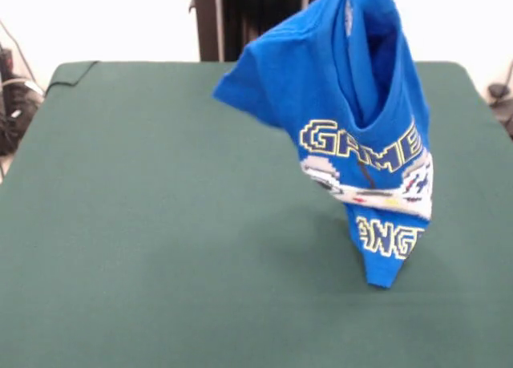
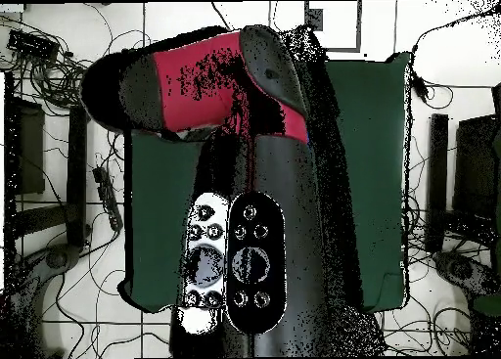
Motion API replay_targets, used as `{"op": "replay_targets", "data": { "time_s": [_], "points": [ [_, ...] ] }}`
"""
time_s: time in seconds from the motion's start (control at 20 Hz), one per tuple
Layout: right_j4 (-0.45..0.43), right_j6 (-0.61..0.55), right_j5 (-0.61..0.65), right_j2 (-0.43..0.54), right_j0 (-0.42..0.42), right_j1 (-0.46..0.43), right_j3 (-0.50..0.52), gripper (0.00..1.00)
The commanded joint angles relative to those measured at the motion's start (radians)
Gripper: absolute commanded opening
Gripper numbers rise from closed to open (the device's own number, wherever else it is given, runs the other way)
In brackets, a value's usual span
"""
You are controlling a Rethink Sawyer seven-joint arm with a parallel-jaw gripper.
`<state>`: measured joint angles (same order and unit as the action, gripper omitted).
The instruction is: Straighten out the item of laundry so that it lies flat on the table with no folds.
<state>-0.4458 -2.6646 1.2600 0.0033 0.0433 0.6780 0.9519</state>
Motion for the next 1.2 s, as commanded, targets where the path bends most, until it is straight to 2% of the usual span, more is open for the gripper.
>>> {"op": "replay_targets", "data": {
  "time_s": [0.05, 0.1, 0.25, 0.4, 0.6, 0.95, 1.05, 1.1, 1.2],
  "points": [
    [0.024, 0.230, -0.126, 0.151, -0.067, -0.128, 0.004, 0.00],
    [0.019, 0.223, -0.146, 0.149, -0.063, -0.129, 0.030, 0.00],
    [0.019, 0.213, -0.090, 0.140, -0.053, -0.111, 0.032, 0.00],
    [0.022, 0.211, 0.025, 0.121, -0.034, -0.088, 0.001, 0.00],
    [0.008, 0.188, 0.111, 0.087, 0.005, -0.043, -0.004, 0.00],
    [0.057, 0.145, 0.106, 0.085, 0.010, 0.032, 0.083, 0.00],
    [0.062, 0.155, 0.150, 0.090, 0.003, 0.029, 0.035, 0.00],
    [0.071, 0.147, 0.139, 0.080, 0.009, 0.056, 0.082, 0.00],
    [0.080, 0.151, 0.161, 0.074, 0.013, 0.080, 0.093, 0.00]
  ]
}}
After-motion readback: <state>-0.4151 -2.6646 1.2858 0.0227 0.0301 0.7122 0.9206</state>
